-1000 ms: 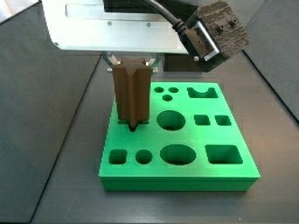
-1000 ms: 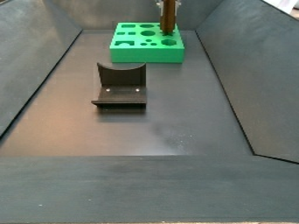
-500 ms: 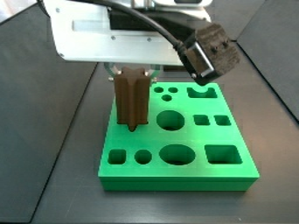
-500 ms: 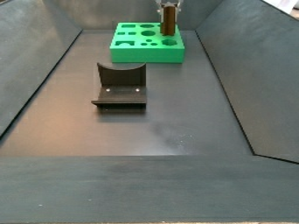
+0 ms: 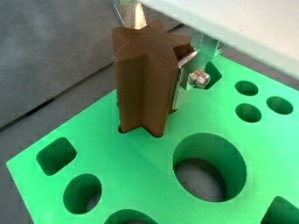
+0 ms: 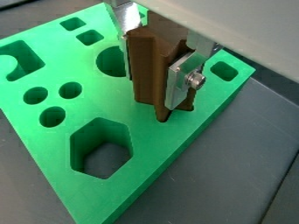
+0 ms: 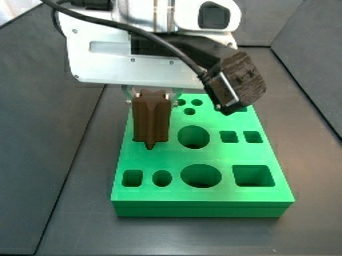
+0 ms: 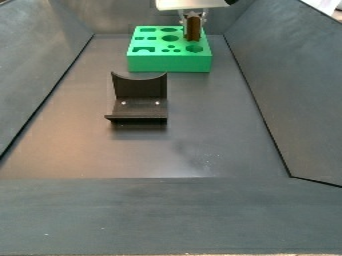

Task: Pick up the star object. Move up. Move to above the board. Insert the star object.
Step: Insert the star object.

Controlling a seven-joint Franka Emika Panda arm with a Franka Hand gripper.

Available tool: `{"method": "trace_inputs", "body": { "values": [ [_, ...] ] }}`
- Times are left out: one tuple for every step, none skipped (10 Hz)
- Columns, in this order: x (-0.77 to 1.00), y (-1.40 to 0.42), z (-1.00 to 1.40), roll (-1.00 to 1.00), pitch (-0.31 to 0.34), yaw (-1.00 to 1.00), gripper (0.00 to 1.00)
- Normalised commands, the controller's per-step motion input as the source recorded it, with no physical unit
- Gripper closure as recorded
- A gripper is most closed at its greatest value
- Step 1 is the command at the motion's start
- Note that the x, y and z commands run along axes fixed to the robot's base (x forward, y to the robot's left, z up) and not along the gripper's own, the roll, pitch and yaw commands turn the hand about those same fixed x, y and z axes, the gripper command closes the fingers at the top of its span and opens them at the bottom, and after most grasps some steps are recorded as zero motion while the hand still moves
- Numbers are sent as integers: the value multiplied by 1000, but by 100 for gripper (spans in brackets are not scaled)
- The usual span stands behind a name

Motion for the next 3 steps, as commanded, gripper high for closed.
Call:
{"method": "trace_inputs", "body": {
  "values": [
    [0,0,-531,69,-56,14,100],
    [-34,0,0,-40,-43,0,100],
    [0,0,0,0,0,0,100]
  ]
}}
